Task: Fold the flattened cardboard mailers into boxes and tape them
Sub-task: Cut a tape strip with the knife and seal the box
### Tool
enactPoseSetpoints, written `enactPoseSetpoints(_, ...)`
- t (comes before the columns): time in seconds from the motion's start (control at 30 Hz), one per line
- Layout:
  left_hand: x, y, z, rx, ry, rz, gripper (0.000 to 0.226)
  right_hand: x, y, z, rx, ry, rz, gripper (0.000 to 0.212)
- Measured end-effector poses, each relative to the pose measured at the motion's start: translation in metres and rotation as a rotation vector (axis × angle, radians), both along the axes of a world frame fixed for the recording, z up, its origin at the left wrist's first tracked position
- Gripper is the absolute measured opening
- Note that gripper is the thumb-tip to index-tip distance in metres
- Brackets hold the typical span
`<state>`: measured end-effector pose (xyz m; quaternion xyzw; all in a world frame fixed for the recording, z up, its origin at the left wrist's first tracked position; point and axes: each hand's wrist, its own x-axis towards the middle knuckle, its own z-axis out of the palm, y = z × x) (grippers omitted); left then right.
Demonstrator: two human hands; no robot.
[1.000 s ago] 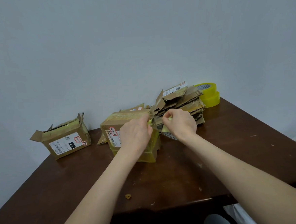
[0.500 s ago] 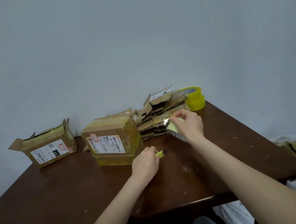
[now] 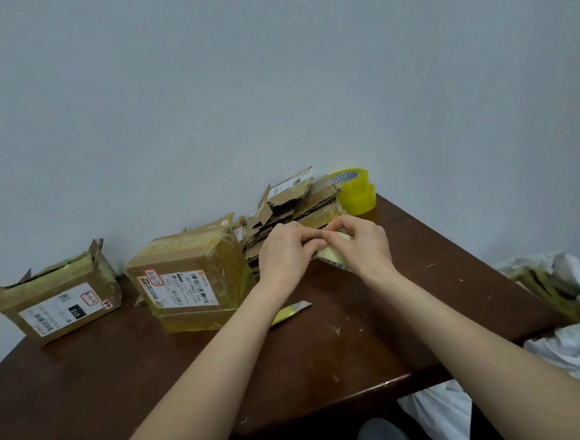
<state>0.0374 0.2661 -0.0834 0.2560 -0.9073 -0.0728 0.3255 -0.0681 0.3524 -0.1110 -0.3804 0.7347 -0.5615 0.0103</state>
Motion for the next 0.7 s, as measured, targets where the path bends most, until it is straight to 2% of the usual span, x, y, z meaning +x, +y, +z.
enactPoseSetpoints(0.07, -0.003, 0.003, -0.001, 0.098, 0.099, 0.014, 0.014, -0.001, 0.002, 0.001, -0.021, 0.001, 0.019, 0.007)
enactPoseSetpoints(0.17, -0.006, 0.002, -0.002, 0.164, 0.149, 0.057, 0.013, -0.003, 0.007, 0.004, -0.047, -0.120, 0.113, 0.030)
enactPoseSetpoints(0.23, -0.004, 0.002, -0.001, 0.149, 0.134, 0.056, 0.014, -0.005, 0.010, 0.004, -0.022, -0.124, 0.177, 0.035)
enactPoseSetpoints(0.37, 0.002, 0.000, 0.003, -0.154, -0.162, 0.112, 0.035, -0.005, 0.003, 0.001, 0.096, 0.063, 0.127, 0.013)
enactPoseSetpoints(0.47, 0.020, -0.006, 0.017, -0.206, -0.239, 0.205, 0.051, -0.007, 0.003, -0.014, 0.339, 0.227, 0.073, 0.011)
enactPoseSetpoints(0.57, 0.056, -0.021, 0.039, -0.267, -0.105, 0.204, 0.045, 0.000, 0.004, -0.022, 0.635, 0.372, 0.106, 0.016)
enactPoseSetpoints(0.6, 0.071, -0.031, 0.047, -0.261, -0.032, 0.221, 0.040, 0.006, 0.001, -0.018, 0.661, 0.406, 0.095, 0.021)
enactPoseSetpoints(0.7, 0.118, -0.076, 0.065, -0.146, 0.171, 0.322, 0.030, 0.039, -0.025, 0.011, 0.422, 0.362, 0.098, 0.033)
